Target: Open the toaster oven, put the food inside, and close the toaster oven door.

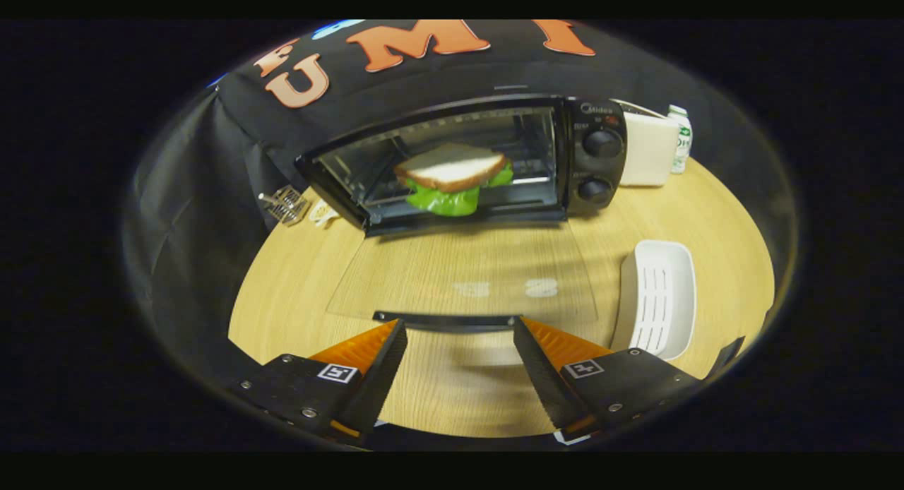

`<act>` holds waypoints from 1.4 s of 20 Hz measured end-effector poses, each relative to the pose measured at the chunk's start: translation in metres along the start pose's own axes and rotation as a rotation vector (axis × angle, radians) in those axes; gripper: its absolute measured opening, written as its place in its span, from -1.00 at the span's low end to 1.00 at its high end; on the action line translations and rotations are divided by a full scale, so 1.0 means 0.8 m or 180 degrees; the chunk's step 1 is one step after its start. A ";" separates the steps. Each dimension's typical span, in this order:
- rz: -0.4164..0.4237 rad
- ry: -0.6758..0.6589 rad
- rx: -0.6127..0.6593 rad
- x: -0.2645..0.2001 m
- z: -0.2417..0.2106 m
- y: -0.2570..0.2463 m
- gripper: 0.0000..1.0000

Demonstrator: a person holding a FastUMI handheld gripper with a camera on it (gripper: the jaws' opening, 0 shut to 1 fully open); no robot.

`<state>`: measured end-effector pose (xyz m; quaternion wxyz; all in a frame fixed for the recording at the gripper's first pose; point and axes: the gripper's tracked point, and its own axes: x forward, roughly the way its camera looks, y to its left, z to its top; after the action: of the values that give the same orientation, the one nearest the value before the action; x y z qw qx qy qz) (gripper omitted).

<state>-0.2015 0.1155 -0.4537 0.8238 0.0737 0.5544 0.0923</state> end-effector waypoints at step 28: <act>0.0044 -0.0648 -0.0185 0.019 0.172 0.026 0.82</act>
<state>-0.0697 0.1363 -0.4112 0.8771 0.0626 0.4644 0.1060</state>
